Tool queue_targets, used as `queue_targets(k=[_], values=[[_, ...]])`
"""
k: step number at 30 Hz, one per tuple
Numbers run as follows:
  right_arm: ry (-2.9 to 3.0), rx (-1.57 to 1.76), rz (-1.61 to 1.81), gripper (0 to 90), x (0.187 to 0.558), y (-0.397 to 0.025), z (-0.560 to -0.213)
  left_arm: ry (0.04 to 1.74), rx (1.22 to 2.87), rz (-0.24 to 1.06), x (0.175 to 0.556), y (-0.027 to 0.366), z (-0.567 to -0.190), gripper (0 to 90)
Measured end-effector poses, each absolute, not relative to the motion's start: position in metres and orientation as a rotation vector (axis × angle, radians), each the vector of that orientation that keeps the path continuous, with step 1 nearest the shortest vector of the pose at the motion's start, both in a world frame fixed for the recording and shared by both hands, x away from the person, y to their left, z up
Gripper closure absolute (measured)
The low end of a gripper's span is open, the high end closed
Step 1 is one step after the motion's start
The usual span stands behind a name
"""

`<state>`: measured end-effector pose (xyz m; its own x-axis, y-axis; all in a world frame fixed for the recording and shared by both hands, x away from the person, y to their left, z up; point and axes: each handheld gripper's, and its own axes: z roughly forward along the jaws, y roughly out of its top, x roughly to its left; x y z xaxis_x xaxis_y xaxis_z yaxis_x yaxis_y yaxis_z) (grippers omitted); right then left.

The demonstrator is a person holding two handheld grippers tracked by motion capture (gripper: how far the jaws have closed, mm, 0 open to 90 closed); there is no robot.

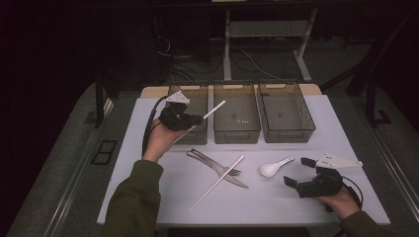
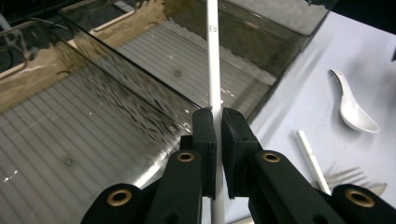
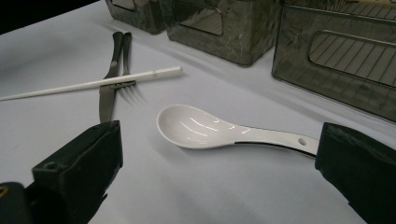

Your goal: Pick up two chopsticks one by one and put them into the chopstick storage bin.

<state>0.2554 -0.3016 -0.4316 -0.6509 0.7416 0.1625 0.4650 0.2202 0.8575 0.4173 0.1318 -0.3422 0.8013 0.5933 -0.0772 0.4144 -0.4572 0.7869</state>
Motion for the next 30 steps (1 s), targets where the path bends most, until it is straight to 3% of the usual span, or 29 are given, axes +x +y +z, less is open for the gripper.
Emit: queue_targets(k=[30], values=[[2.221, 1.128, 1.428, 0.9, 0.255, -0.302, -0.431, 0.875, 2.099, 0.363, 0.488, 0.144, -0.339, 83.6]])
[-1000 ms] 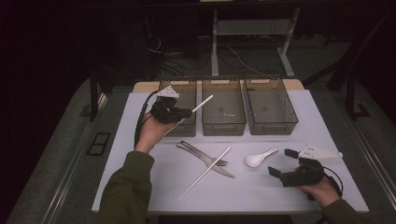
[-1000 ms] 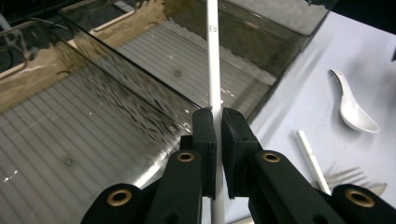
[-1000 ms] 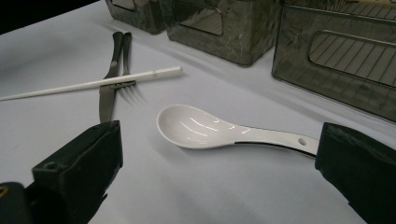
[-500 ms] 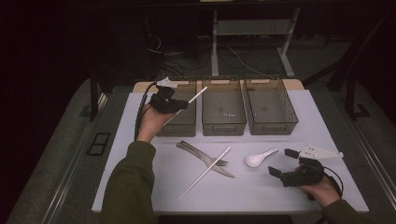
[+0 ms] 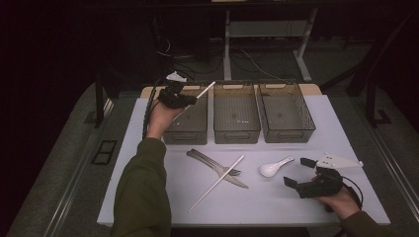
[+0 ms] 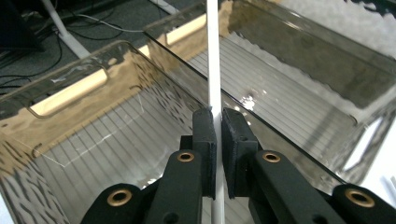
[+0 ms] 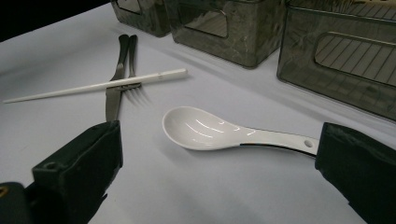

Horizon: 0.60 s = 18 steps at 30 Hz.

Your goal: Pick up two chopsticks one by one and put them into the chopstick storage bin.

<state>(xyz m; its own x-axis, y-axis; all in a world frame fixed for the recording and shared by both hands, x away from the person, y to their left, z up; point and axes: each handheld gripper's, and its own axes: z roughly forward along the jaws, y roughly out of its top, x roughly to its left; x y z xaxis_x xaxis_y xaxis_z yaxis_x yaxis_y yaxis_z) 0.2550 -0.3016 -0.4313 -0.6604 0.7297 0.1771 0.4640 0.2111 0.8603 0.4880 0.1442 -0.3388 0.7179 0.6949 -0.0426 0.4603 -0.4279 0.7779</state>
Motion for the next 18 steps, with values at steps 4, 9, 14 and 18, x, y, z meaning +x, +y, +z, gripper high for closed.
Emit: queue_targets(k=[4, 9, 14, 18], values=[[2.221, 1.130, 1.433, 0.9, 0.255, -0.302, -0.431, 0.913, 2.072, 0.375, 0.495, 0.147, -0.345, 83.6], [2.221, 1.132, 1.438, 0.9, 0.255, -0.302, -0.431, 0.967, 2.070, 0.392, 0.500, 0.150, -0.354, 83.6], [2.219, 1.131, 1.440, 0.9, 0.255, -0.302, -0.431, 1.004, 2.092, 0.411, 0.503, 0.150, -0.360, 83.6], [2.218, 1.133, 1.441, 0.9, 0.255, -0.302, -0.431, 1.031, 2.098, 0.423, 0.505, 0.149, -0.366, 83.5]])
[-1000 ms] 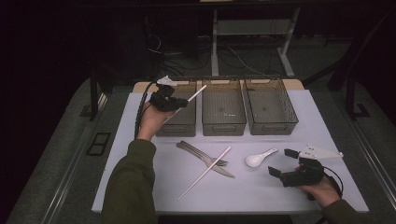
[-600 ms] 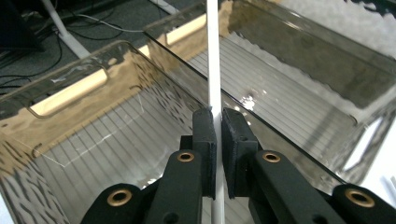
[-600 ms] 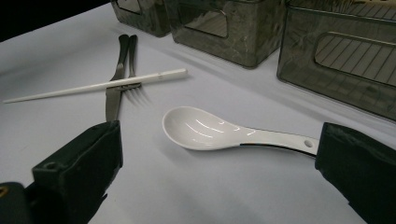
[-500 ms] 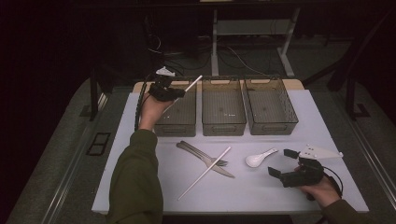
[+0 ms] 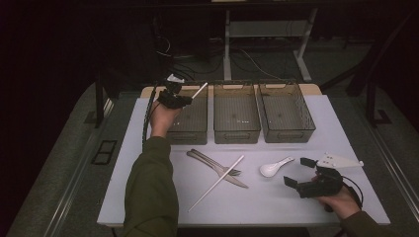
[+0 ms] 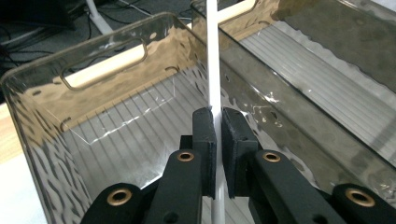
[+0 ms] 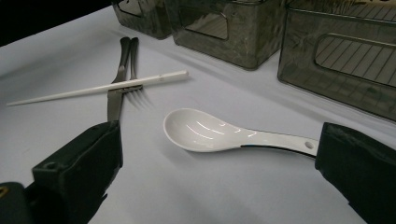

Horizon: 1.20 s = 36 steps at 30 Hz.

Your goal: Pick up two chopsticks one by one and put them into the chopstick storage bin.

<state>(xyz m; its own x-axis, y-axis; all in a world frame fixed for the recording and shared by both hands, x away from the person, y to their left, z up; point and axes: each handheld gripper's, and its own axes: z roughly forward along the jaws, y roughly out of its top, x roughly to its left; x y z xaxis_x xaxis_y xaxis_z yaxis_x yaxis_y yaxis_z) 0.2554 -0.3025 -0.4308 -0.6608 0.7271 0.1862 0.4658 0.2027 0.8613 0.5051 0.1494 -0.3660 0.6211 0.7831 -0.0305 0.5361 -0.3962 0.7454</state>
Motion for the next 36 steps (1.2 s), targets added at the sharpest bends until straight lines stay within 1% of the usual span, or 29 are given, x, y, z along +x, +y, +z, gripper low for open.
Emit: queue_targets(k=[6, 11, 13, 15, 28, 34, 36], values=[[2.218, 1.133, 1.441, 0.9, 0.255, -0.303, -0.431, 1.052, 2.131, 0.405, 0.508, 0.148, -0.373, 83.4], [2.219, 1.137, 1.443, 0.9, 0.255, -0.302, -0.430, 1.097, 2.118, 0.426, 0.508, 0.147, -0.375, 82.8], [2.218, 1.133, 1.442, 0.9, 0.255, -0.303, -0.431, 1.088, 2.110, 0.424, 0.508, 0.146, -0.375, 81.8], [2.218, 1.133, 1.443, 0.9, 0.255, -0.303, -0.431, 1.090, 2.105, 0.440, 0.508, 0.144, -0.374, 78.0], [2.219, 1.134, 1.445, 0.9, 0.255, -0.302, -0.431, 1.075, 2.099, 0.440, 0.504, 0.143, -0.369, 65.2], [2.220, 1.133, 1.443, 0.8, 0.255, -0.302, -0.431, 1.058, 2.102, 0.446, 0.499, 0.142, -0.361, 55.9], [2.221, 1.133, 1.443, 0.9, 0.255, -0.302, -0.431, 1.041, 2.097, 0.419, 0.497, 0.142, -0.357, 54.3]])
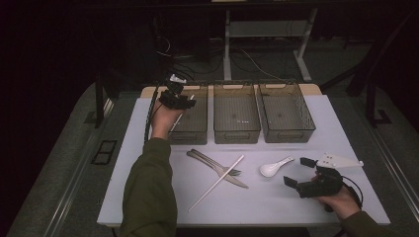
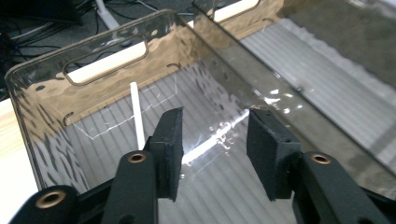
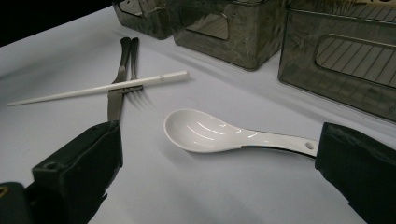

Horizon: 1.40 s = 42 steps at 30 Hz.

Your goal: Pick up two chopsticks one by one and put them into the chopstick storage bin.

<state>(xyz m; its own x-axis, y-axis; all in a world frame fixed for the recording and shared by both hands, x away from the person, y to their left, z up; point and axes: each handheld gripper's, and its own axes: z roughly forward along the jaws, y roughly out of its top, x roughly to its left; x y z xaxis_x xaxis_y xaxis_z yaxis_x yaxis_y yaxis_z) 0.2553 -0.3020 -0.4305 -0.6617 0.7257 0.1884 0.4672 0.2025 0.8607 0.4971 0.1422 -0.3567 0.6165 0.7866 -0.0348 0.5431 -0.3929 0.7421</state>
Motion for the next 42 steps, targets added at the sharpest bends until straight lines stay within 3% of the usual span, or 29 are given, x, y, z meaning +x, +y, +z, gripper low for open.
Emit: queue_targets(k=[22, 42], values=[[2.214, 1.140, 1.435, 0.9, 0.255, -0.302, -0.430, 0.876, 2.056, 0.339, 0.439, 0.123, -0.308, 34.9], [2.210, 1.143, 1.433, 0.9, 0.255, -0.303, -0.430, 0.752, 2.069, 0.309, 0.365, 0.109, -0.326, 25.4]])
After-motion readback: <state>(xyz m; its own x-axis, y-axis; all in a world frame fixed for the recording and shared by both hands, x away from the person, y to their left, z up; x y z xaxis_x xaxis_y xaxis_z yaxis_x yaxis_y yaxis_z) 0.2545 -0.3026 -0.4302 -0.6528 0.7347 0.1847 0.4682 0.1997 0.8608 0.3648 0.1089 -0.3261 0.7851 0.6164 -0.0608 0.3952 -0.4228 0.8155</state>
